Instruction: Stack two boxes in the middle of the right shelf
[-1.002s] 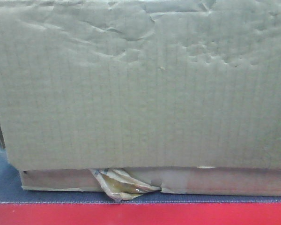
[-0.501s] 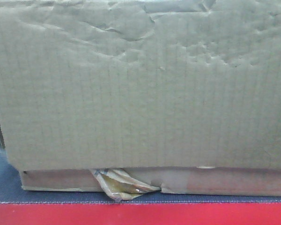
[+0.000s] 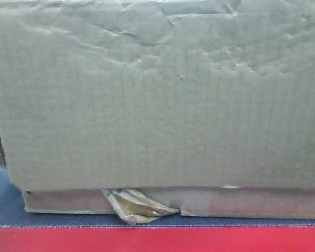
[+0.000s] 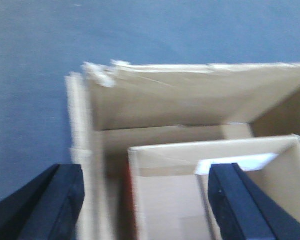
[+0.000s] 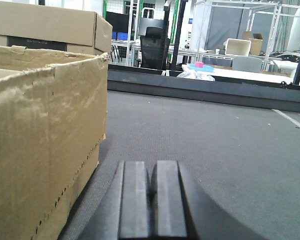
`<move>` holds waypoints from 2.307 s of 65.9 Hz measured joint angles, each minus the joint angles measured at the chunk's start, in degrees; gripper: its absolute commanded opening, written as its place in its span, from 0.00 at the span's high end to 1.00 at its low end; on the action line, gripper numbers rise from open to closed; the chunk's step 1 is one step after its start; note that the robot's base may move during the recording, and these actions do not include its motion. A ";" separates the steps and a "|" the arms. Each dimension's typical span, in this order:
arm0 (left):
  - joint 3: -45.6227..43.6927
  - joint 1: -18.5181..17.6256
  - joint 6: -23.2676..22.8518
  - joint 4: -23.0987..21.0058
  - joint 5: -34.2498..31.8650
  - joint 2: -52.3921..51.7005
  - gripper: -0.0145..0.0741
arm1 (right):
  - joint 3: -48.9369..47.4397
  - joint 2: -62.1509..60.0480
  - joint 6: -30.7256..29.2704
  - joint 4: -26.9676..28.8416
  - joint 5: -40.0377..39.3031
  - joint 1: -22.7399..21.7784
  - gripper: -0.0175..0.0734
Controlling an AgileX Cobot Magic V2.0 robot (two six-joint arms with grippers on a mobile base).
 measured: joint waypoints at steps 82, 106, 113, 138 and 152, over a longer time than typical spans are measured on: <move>23.15 6.20 5.60 -8.71 0.26 0.00 0.36 | 0.00 0.00 0.00 0.00 0.00 0.00 0.99; 23.15 6.20 5.60 -8.71 0.26 0.00 0.36 | 0.00 0.00 0.00 0.00 -2.86 0.00 0.99; 23.15 6.20 5.60 -8.81 0.26 0.00 0.36 | -1.89 -0.10 0.00 0.00 -1.59 0.00 0.99; 23.19 6.20 5.60 -8.81 0.26 0.00 0.36 | -27.45 16.06 0.13 1.98 27.36 0.00 0.99; 23.19 6.20 5.60 -8.81 0.26 0.00 0.36 | -39.25 31.90 0.13 2.47 48.33 0.00 0.99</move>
